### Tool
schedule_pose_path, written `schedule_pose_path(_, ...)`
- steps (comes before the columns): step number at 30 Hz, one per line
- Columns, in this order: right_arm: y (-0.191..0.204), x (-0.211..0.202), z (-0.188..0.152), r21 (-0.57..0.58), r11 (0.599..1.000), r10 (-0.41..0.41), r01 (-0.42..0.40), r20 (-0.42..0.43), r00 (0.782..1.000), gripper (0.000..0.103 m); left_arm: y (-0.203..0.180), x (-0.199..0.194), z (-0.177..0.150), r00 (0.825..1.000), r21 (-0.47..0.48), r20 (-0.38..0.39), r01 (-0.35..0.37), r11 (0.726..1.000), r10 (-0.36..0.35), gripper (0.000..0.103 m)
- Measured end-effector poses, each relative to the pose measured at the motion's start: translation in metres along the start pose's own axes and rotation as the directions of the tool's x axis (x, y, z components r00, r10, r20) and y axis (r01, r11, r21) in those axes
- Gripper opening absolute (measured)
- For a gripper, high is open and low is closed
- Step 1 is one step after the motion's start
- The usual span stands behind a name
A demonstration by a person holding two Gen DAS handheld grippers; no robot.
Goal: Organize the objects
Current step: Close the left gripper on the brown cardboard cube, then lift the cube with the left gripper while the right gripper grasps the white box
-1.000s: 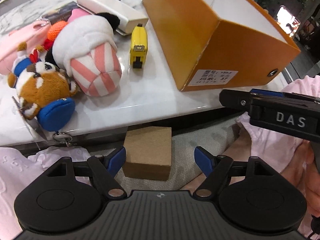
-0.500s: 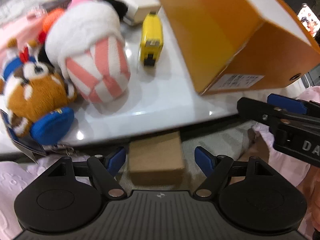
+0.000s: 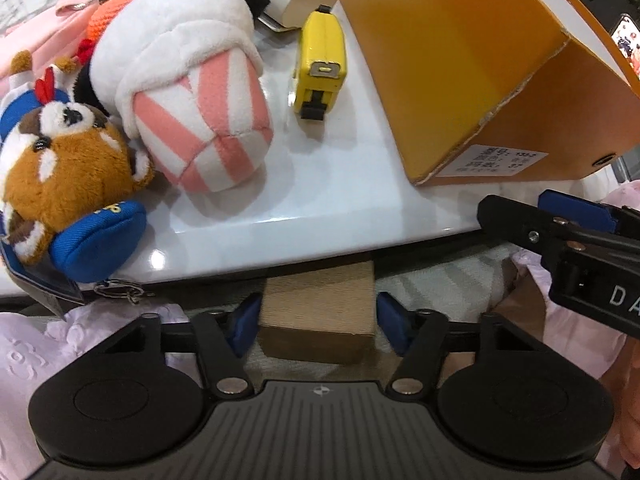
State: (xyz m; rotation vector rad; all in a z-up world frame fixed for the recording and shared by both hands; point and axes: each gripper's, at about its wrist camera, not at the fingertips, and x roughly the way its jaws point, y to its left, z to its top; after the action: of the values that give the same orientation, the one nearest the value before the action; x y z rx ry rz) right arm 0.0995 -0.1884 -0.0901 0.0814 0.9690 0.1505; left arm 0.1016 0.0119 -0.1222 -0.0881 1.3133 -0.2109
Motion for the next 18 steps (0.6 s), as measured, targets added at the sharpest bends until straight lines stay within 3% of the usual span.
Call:
schedule_pose_path(6,0.001,-0.002,0.0,0.002,1.0,-0.001,0.001,0.001,1.0,0.069,0.002,-0.014,-0.009,1.0,0.015,0.027,0.004,1.0,-0.005,0.068)
schedule_pose_path(13,0.013,-0.026,0.002,-0.062,0.997,0.044,-0.042,0.029,0.999,0.068,0.009,-0.064,-0.028,0.993,0.012,0.11,0.052,0.999,-0.053,0.067)
schedule_pose_path(18,0.028,-0.053,0.007,-0.153,0.985,0.086,-0.078,0.047,0.995,0.058,0.005,-0.108,-0.027,0.977,0.015,0.2,0.078,0.997,-0.08,0.067)
